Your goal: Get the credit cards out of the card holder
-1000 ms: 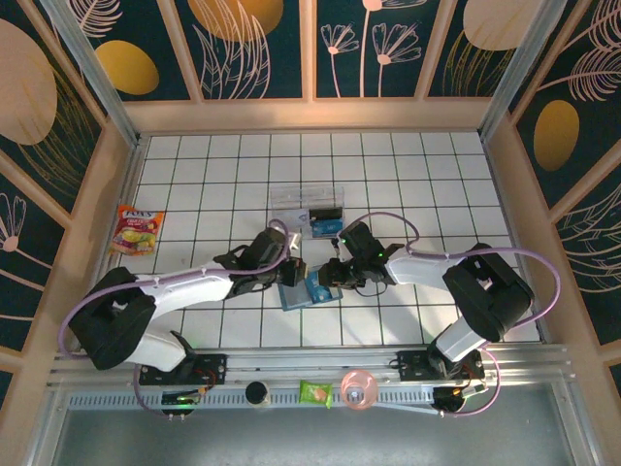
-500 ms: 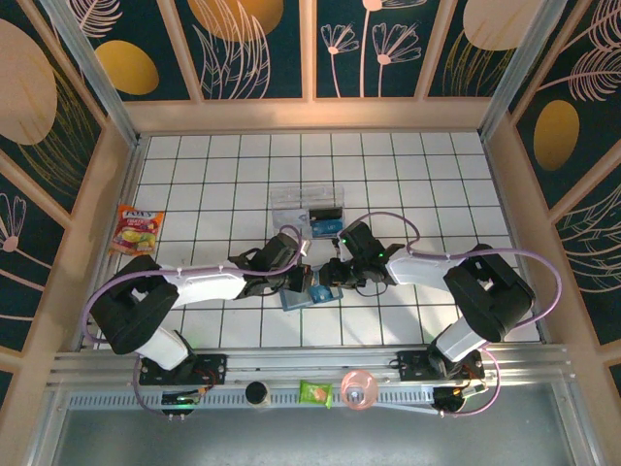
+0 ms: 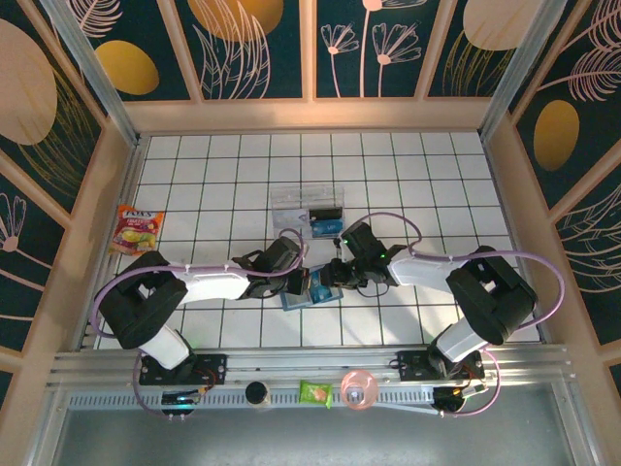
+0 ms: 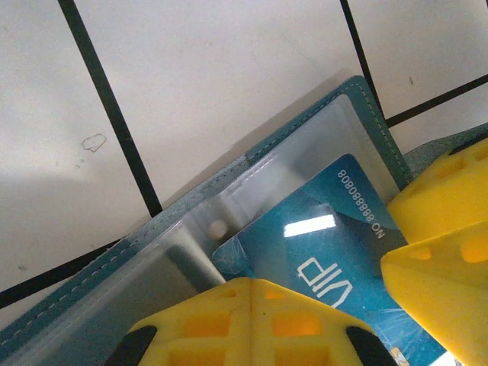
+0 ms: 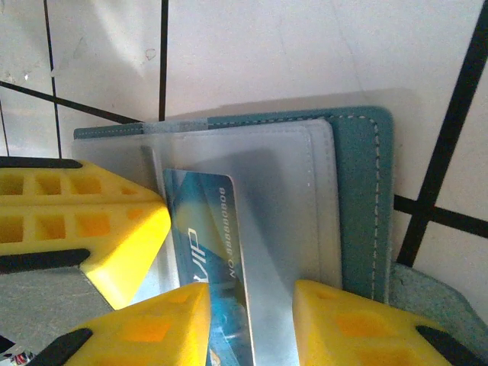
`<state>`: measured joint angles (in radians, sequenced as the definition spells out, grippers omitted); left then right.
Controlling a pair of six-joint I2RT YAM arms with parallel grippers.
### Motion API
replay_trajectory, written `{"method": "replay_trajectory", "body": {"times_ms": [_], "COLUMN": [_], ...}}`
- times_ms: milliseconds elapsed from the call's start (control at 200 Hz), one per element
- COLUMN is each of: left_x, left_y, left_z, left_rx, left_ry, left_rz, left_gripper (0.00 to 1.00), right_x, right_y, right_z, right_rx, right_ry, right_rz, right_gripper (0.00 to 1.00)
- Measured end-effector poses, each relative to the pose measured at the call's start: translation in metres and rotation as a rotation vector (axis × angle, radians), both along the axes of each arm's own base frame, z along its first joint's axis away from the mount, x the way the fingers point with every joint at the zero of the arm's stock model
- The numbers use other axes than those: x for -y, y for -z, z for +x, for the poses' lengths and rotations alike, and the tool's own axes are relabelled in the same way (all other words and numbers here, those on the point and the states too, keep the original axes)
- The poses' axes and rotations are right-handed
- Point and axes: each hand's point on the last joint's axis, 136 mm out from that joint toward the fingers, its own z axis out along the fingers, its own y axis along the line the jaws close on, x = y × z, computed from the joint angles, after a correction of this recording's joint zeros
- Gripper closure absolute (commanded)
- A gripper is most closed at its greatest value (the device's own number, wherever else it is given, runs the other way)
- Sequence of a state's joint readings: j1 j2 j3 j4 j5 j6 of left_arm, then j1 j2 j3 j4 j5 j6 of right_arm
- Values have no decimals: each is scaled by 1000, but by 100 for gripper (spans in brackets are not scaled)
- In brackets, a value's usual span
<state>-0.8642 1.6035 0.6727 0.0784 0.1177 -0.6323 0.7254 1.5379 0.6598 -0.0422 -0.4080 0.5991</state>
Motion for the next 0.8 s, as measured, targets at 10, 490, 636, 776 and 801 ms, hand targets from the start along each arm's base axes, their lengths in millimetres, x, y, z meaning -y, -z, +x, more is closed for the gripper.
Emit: {"method": "replay_trajectory", "body": {"times_ms": [10, 490, 636, 776, 801], "left_x": [0, 5, 5, 4, 3], "left_y": [0, 1, 0, -2, -3], "left_z": [0, 2, 2, 2, 2], "left_rx": [0, 5, 5, 8, 8], "left_ry": [0, 5, 6, 4, 2], "left_rz": [0, -18, -20, -25, -28], "left_gripper": [100, 100, 100, 95, 93], "right_x": [0, -3, -1, 8, 10], "right_y": [0, 1, -3, -19, -20], "right_z": [0, -9, -8, -4, -4], "right_rx": [0, -17, -2, 57, 65], "right_ry": [1, -45, -33, 8, 15], "right_rz": [0, 51, 58, 76, 76], "right_gripper": [65, 85, 96, 100, 100]}}
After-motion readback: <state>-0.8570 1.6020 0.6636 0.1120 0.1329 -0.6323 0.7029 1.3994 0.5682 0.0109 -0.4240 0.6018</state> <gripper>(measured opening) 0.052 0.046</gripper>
